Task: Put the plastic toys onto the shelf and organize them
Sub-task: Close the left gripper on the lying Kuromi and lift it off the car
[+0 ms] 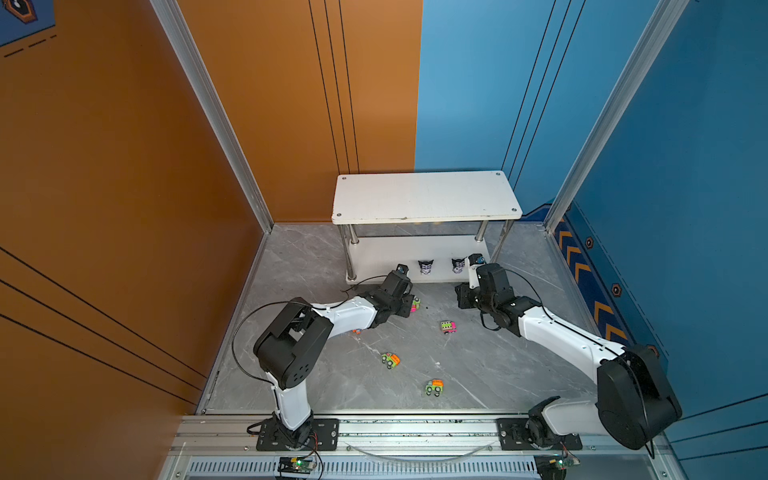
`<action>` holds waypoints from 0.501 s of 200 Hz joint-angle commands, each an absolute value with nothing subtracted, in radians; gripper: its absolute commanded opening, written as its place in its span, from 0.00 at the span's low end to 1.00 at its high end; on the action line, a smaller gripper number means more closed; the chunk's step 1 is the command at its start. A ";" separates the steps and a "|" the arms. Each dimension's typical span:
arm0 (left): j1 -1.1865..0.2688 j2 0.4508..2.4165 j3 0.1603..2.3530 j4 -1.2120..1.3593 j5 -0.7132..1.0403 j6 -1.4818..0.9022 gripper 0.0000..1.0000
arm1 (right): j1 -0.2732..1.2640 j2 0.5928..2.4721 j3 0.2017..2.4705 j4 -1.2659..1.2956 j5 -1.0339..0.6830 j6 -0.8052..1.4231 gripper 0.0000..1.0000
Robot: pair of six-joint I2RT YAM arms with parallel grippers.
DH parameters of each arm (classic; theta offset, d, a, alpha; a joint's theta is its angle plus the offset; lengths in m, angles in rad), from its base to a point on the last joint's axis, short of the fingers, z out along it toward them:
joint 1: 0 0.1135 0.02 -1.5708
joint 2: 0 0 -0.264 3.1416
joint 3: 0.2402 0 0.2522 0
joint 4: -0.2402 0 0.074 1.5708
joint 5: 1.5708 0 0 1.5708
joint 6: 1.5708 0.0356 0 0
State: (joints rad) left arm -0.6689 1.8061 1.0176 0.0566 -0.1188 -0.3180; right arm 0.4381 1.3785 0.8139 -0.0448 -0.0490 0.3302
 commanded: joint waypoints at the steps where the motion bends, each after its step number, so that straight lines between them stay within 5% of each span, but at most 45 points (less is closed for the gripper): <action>1: -0.664 1.823 1.024 0.055 -0.090 -0.327 0.18 | 0.430 1.372 0.800 -0.071 -0.058 0.322 0.18; 100: -0.667 1.818 1.063 0.036 -0.075 -0.311 0.00 | 0.428 1.385 0.798 -0.068 -0.062 0.323 0.18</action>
